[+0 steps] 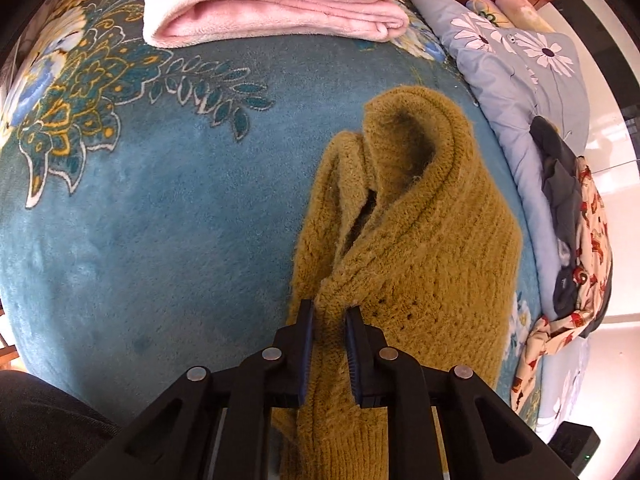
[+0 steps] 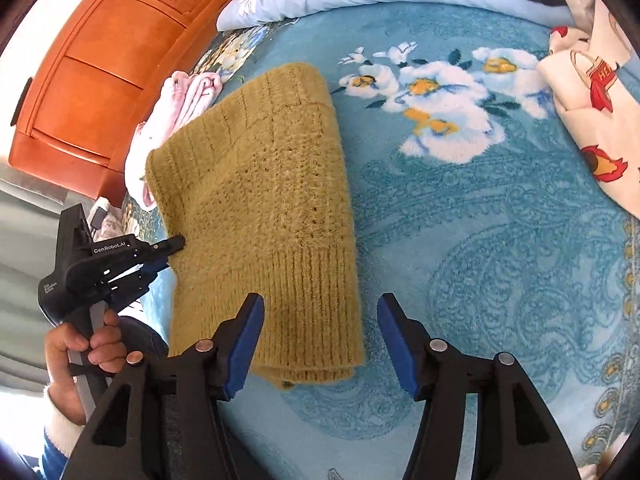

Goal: Fold clothes

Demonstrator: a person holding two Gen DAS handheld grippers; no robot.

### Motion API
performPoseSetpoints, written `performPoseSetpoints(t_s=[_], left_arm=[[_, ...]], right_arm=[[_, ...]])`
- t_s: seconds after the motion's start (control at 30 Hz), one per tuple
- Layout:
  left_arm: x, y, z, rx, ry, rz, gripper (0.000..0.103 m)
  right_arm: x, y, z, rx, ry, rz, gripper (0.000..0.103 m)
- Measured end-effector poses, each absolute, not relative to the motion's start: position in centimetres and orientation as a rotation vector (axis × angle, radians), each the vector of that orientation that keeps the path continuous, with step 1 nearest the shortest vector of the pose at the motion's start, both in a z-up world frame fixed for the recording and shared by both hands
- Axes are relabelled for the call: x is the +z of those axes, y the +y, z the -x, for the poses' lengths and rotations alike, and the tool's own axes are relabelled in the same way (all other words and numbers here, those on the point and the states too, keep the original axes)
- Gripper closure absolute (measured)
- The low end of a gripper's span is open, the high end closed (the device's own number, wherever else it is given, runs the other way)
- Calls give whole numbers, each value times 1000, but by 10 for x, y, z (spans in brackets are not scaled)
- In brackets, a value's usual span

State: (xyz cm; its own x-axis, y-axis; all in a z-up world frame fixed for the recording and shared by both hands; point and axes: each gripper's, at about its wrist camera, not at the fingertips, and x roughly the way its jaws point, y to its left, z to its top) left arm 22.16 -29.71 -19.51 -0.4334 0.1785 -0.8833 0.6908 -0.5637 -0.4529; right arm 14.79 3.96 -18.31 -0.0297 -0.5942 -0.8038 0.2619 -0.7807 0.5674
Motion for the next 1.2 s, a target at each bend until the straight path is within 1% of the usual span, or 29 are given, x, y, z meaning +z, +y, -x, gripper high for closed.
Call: performPoseSetpoints(t_s=[0.03, 0.07, 0.17, 0.23, 0.27, 0.3, 0.33, 0.37, 0.4, 0.47, 0.6, 0.67, 0.77, 0.9, 1.0, 1.1, 1.13, 1.2], left_arm=[[-195, -299, -223, -2075, 1270, -1402, 85], [-195, -303, -228, -2081, 1354, -1371, 84], [-199, -318, -240, -2069, 1614, -1263, 77], [-204, -326, -249, -2030, 1759, -1184, 74], [-204, -328, -252, -2023, 1797, -1152, 73], [-202, -329, -255, -2031, 1811, -1122, 71], [-198, -329, -257, -2052, 1806, -1097, 70], [-193, -328, -256, -2080, 1793, -1079, 69], [-188, -327, -253, -2106, 1778, -1069, 67], [-182, -325, -253, -2145, 1754, -1065, 65], [-177, -324, -244, -2170, 1714, -1092, 64], [-177, -323, -240, -2172, 1685, -1111, 64], [-178, -319, -232, -2172, 1605, -1164, 64], [-181, -310, -221, -2179, 1468, -1261, 64], [-181, -300, -211, -2216, 1353, -1339, 64], [-182, -291, -199, -2236, 1217, -1418, 64], [-184, -289, -195, -2235, 1183, -1435, 64], [-188, -288, -188, -2226, 1141, -1454, 64]], right_arm=[[-189, 34, -149, -1856, -368, -1668, 38], [-196, 28, -151, -1844, -383, -1681, 38], [-208, 22, -157, -1816, -465, -1709, 38], [-213, 19, -164, -1799, -535, -1716, 38], [-215, 18, -166, -1787, -567, -1724, 39], [-216, 16, -167, -1771, -597, -1739, 44], [-217, 16, -167, -1762, -618, -1751, 61], [-216, 16, -167, -1757, -629, -1757, 71], [-214, 17, -165, -1745, -641, -1758, 77], [-209, 17, -159, -1718, -619, -1765, 79], [-180, 13, -119, -1778, -319, -1736, 80], [-158, 19, -80, -1900, -222, -1692, 80], [-140, 29, -22, -2022, -250, -1682, 80], [-140, 23, 6, -2028, -219, -1730, 80], [-143, 31, 5, -2035, -193, -1749, 76], [-145, 44, -2, -2073, -241, -1752, 72], [-143, 52, -6, -2092, -262, -1746, 69], [-140, 69, -18, -2104, -328, -1721, 68]])
